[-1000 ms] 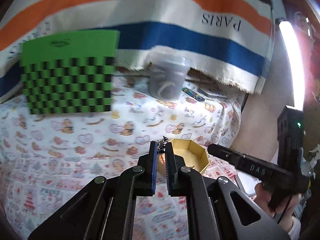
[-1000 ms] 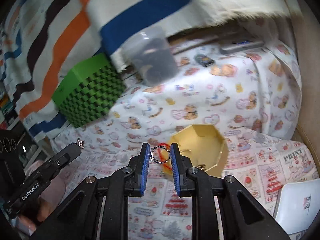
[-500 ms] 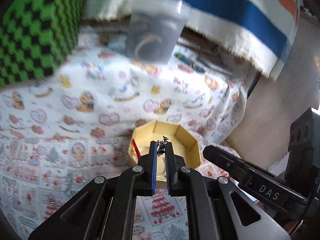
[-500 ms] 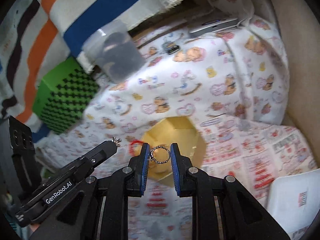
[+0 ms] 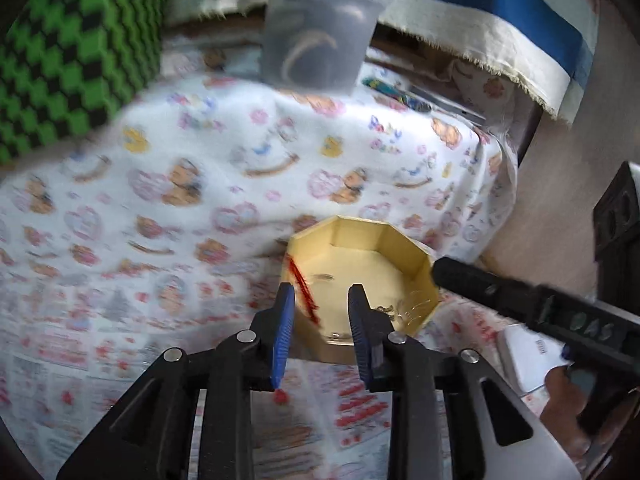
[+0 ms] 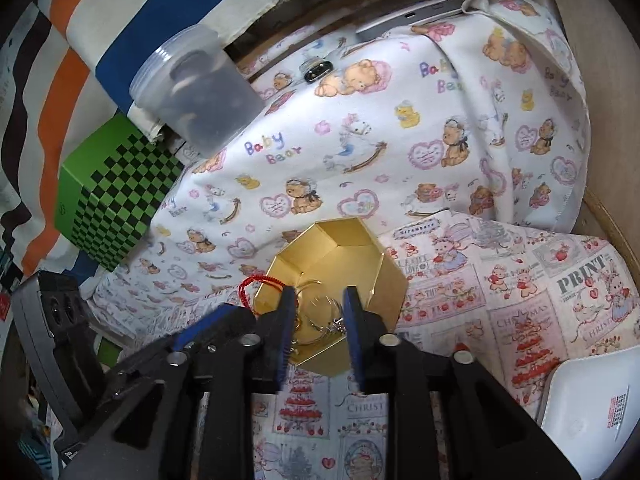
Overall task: Organize jewelry
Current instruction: 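Open the left gripper over the gold box while the right gripper releases the ring, then lower the left gripper onto another silver chain and close on it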
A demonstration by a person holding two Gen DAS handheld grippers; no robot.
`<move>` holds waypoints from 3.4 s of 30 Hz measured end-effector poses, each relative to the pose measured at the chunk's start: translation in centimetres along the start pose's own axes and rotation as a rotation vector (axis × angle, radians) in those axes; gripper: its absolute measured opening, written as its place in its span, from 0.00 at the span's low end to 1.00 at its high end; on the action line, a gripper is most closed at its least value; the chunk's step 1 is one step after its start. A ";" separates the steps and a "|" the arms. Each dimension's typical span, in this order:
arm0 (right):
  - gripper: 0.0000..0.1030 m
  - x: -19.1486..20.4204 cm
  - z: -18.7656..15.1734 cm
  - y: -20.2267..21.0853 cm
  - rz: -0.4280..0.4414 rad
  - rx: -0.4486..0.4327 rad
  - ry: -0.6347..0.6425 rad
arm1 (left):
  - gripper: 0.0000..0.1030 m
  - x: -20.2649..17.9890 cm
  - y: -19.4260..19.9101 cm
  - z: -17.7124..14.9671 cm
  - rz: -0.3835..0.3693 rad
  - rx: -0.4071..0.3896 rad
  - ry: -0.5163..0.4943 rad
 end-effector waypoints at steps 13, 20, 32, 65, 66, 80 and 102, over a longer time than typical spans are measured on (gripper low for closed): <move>0.55 1.3 0.9 2.4 -0.253 -0.157 0.158 | 0.74 4.0 12.3 0.5 0.274 -0.331 -0.060; 0.55 3.2 0.2 2.7 -0.234 -0.172 0.218 | 0.91 5.6 15.4 0.0 0.240 -0.380 -0.031; 0.63 6.6 -0.9 3.3 -0.208 -0.219 0.302 | 0.99 9.4 14.8 -2.8 0.264 -0.361 0.025; 0.85 7.3 -3.0 -0.4 -0.343 -0.195 0.405 | 0.99 16.0 10.5 -4.5 0.304 -0.220 0.137; 0.85 7.1 -3.0 -0.5 -0.345 -0.190 0.401 | 0.99 16.1 10.2 -4.6 0.294 -0.206 0.144; 0.85 6.7 -2.9 -0.6 -0.364 -0.185 0.376 | 0.90 15.8 5.0 -6.1 0.190 0.005 0.140; 0.85 5.8 -2.7 -0.5 -0.350 -0.174 0.315 | 0.26 12.8 -1.9 -3.9 0.079 0.178 0.050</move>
Point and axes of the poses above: each gripper's, at about its wrist camera, not at the fingertips, and y roughly against the way its jaws point, x to its left, z to its top, the point moved 10 cm from there along -y, roughly the way its jaws point, and after that the axes turned 8 degrees about x, right-handed, at the moved point
